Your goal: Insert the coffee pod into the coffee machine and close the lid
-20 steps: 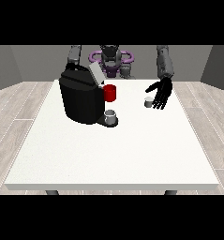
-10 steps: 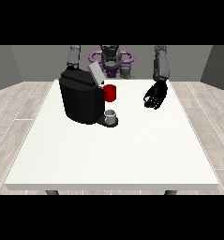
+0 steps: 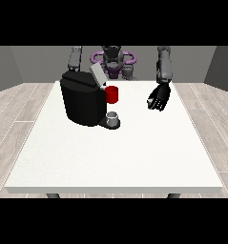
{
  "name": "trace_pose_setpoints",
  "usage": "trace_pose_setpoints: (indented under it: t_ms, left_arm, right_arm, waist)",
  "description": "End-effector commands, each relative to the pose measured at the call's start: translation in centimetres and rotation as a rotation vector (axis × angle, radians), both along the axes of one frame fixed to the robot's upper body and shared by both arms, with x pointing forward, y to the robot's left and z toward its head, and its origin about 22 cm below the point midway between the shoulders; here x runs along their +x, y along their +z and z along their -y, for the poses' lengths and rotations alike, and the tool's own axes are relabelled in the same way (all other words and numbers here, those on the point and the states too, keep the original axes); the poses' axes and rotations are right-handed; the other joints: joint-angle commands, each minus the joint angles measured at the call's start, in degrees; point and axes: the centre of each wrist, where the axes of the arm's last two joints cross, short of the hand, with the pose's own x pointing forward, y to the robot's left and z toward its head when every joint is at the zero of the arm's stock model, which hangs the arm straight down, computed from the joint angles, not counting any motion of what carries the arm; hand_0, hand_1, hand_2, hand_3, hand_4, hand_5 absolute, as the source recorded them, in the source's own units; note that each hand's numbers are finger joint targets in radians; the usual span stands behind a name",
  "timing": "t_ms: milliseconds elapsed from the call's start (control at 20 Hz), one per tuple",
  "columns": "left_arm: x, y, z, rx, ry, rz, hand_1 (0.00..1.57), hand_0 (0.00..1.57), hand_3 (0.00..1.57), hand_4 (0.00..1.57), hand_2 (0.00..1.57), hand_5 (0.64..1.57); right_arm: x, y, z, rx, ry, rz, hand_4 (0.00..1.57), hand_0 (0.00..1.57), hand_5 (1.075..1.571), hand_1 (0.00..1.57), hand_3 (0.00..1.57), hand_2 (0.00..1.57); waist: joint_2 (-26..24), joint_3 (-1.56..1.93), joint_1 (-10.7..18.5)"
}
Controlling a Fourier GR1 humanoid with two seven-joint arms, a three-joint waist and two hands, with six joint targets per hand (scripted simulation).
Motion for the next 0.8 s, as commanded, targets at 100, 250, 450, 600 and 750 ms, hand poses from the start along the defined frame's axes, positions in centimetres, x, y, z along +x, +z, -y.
trace_pose_setpoints:
  t_ms: [100, 250, 450, 600, 750]
  left_arm:
    - [0.1, -2.0, 0.3, 0.014, -0.002, -0.020, 0.91, 0.91, 0.96, 0.41, 1.05, 1.571]
    - [1.8, 0.5, 1.6, 0.004, -0.033, 0.014, 1.15, 1.15, 1.16, 0.47, 1.26, 1.571]
    - [2.2, 0.9, 2.9, -0.164, -0.111, 0.013, 1.42, 1.42, 1.33, 0.49, 1.40, 1.571]
    - [3.3, 3.0, 2.4, -0.196, -0.106, 0.020, 1.45, 1.45, 1.36, 0.52, 1.43, 1.571]
    - [3.7, 3.8, 3.7, -0.171, -0.148, -0.058, 1.41, 1.41, 1.31, 0.51, 1.40, 1.571]
  right_arm:
    - [0.0, -0.2, 0.1, -0.003, 0.003, -0.008, 0.00, 0.00, 1.571, 0.00, 0.00, 0.00]
    - [0.5, -0.5, 0.4, -0.076, -0.045, -0.051, 0.00, 0.00, 1.571, 0.00, 0.00, 0.00]
    - [0.1, -1.9, 1.3, -0.080, -0.091, -0.097, 0.00, 0.00, 1.571, 0.00, 0.00, 0.00]
    - [0.5, -1.9, 0.7, -0.077, -0.099, -0.087, 0.00, 0.00, 1.571, 0.00, 0.00, 0.00]
    - [0.4, -3.1, 2.5, -0.084, -0.131, -0.156, 0.00, 0.00, 1.571, 0.00, 0.00, 0.00]
  waist:
    - [0.22, -0.06, -0.86]
    - [-1.23, -0.06, -0.39]
    - [-3.91, -0.04, 1.90]
    - [-3.10, -0.04, 1.59]
    - [-7.32, -0.02, 3.30]
